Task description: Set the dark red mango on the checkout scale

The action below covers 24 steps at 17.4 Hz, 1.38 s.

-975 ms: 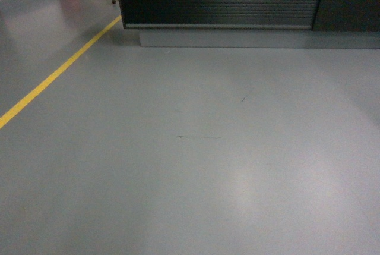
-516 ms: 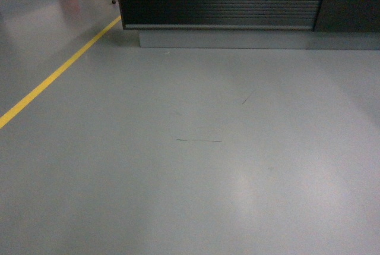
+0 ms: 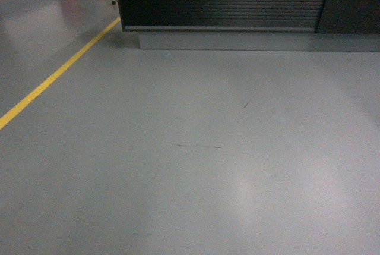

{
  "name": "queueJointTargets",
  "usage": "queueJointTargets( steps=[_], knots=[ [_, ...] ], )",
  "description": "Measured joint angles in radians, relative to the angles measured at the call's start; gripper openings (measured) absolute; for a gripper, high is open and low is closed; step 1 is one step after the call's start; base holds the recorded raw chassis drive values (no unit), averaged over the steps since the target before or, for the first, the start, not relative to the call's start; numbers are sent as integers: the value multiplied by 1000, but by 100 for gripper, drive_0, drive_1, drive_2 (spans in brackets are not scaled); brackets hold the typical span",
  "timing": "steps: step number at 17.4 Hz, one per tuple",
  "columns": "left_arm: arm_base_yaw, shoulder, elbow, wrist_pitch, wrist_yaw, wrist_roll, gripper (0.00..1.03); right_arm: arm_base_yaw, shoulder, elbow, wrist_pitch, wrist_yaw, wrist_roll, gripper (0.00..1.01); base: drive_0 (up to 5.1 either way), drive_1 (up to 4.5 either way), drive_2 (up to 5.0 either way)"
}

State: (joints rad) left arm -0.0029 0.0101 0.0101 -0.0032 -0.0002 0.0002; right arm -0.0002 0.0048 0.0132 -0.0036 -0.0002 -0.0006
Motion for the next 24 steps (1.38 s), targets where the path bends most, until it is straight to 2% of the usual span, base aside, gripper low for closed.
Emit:
queueJointTargets(
  steps=[9,24],
  knots=[
    [0,0,0,0,0,0,98,0,0,0,0,0,0,98,9,133,-115],
    [0,0,0,0,0,0,98,0,0,0,0,0,0,98,6,220,-207]
  ],
)
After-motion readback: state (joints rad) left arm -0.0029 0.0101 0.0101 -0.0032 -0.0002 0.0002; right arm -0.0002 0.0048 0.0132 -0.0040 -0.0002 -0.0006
